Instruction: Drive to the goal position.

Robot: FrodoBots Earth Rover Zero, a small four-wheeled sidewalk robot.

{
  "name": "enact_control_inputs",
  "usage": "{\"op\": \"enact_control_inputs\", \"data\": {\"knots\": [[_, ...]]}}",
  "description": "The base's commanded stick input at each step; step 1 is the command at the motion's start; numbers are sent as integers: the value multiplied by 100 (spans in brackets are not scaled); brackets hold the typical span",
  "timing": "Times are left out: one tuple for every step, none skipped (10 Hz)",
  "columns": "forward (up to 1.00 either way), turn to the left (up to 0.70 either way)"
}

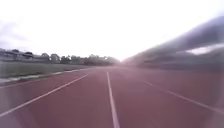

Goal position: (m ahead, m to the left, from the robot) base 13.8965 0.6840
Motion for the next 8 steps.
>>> {"op": "enact_control_inputs", "data": {"knots": [[70, 0], [70, 0], [70, 0], [70, 0], [70, 0], [70, 0], [70, 0], [70, 0]]}}
